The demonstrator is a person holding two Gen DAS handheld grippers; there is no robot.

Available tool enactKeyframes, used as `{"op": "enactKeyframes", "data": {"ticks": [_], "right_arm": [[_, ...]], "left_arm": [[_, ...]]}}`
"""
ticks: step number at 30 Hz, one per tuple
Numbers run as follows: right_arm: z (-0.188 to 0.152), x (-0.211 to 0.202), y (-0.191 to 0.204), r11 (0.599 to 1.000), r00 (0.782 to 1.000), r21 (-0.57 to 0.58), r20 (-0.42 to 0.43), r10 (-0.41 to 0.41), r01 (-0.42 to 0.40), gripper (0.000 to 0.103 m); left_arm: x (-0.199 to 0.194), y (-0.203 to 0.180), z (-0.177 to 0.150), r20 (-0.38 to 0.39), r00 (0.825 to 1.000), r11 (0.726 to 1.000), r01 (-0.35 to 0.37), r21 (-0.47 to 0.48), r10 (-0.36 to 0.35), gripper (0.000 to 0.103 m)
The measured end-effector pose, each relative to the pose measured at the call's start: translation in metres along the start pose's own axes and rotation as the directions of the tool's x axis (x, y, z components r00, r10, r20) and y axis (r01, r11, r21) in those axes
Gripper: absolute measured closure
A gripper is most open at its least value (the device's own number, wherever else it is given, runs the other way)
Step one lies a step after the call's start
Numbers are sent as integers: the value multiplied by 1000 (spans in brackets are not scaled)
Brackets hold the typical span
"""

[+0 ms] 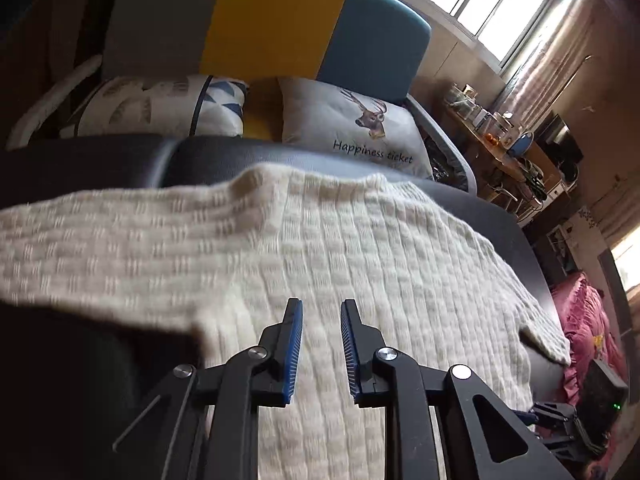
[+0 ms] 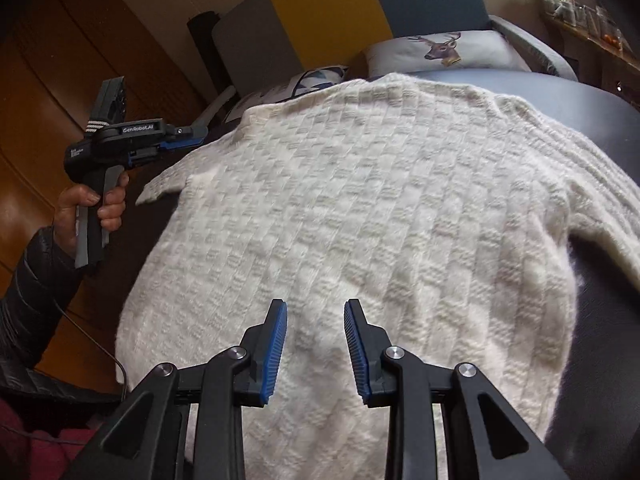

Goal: Fold clothes

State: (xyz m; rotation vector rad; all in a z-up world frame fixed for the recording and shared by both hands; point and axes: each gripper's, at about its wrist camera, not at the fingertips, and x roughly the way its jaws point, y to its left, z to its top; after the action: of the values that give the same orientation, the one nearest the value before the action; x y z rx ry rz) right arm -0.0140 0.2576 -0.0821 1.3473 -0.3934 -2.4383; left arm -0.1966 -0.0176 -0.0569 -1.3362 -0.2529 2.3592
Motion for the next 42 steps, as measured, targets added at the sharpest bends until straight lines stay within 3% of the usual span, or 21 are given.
{"op": "enactKeyframes", "data": {"ticks": [7, 10, 11, 15, 18, 21, 24, 28, 31, 35, 36, 42], "right_arm": [[19, 10, -30, 995, 998, 82, 21, -51, 49, 73], [11, 21, -42, 992, 997, 98, -29, -71, 74, 73], [9, 22, -44, 992, 997, 102, -33, -69, 72, 73], [4, 16, -54, 990, 1000, 139, -10, -26, 28, 73], [-5, -20, -77, 963, 995, 268, 95, -5, -21, 73], [-25, -82, -133, 865, 965, 492, 260, -34, -102, 73], [-65, -150, -200, 688, 912, 712, 364, -191, -140, 71], [-134, -218, -269, 420, 813, 888, 381, -440, -189, 68], [-166, -241, -304, 294, 768, 926, 364, -527, -237, 68], [-185, -241, -341, 179, 760, 932, 361, -540, -316, 68], [-187, -238, -348, 167, 761, 925, 376, -529, -340, 68], [-179, -224, -358, 210, 699, 884, 461, -547, -418, 68]], "left_arm": [[78, 12, 67, -55, 998, 999, -29, 29, 31, 83], [111, 34, 78, -98, 987, 991, -131, 0, 131, 83], [119, 43, 79, -102, 986, 991, -133, -29, 129, 84], [116, 48, 73, -47, 992, 992, -120, -39, 119, 87], [109, 34, 69, -51, 989, 989, -143, -48, 140, 85], [95, 1, 59, -33, 997, 997, -74, -15, 73, 74], [84, -47, 40, -34, 999, 996, 23, 84, -20, 58], [89, -117, 6, -99, 992, 965, 106, 238, -84, 53], [101, -158, -22, -157, 985, 937, 123, 327, -75, 53], [118, -183, -47, -227, 972, 922, 134, 364, -52, 53], [121, -184, -51, -240, 970, 922, 131, 363, -44, 53], [127, -182, -56, -254, 966, 931, 136, 339, -49, 48]]}}
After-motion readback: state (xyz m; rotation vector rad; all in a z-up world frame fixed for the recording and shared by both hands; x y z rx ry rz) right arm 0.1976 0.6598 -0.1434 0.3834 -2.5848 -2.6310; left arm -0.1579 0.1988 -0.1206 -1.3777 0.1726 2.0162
